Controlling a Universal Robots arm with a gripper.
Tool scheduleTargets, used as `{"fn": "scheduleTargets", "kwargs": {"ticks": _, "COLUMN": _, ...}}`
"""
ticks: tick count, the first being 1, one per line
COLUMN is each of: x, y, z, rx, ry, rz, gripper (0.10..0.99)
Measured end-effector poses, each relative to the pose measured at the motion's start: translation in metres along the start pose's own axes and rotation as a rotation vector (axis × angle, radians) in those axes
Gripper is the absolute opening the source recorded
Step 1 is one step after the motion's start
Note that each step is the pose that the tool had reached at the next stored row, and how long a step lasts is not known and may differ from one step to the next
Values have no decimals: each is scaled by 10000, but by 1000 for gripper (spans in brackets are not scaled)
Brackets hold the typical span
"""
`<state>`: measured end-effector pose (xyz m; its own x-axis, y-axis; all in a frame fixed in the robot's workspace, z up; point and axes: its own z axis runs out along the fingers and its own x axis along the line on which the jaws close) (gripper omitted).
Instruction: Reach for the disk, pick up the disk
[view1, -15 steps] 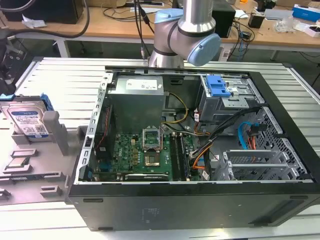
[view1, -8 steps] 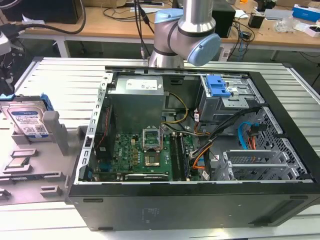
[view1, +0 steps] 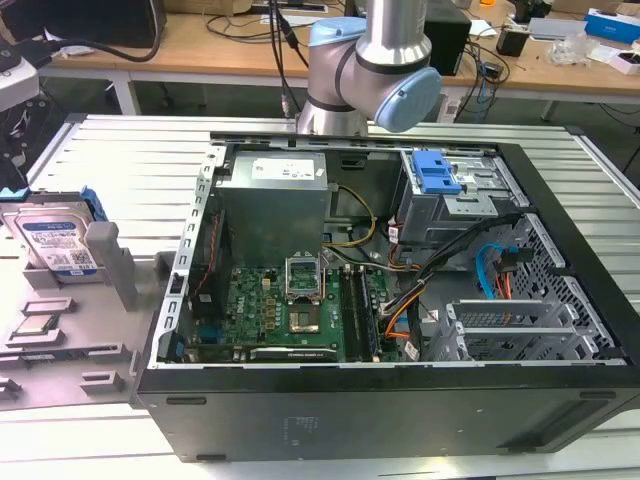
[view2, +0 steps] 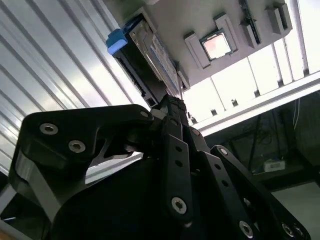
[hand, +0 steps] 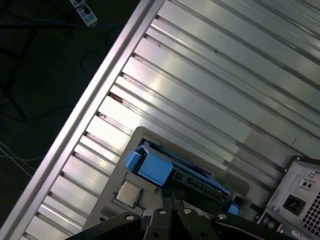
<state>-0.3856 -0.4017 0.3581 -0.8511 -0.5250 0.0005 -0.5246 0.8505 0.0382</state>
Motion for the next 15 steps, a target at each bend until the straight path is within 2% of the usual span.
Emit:
{"fn": "scheduleTargets", "kwargs": {"ticks": 10, "x": 0, "y": -1, "z": 0, "rx": 0, "ry": 62, "rz": -1606, "gripper": 106}}
{"fn": "scheduleTargets", "kwargs": {"ticks": 15, "x": 0, "y": 0, "z": 0, "rx": 1, "ry": 104, "rz": -2727, "gripper": 106}}
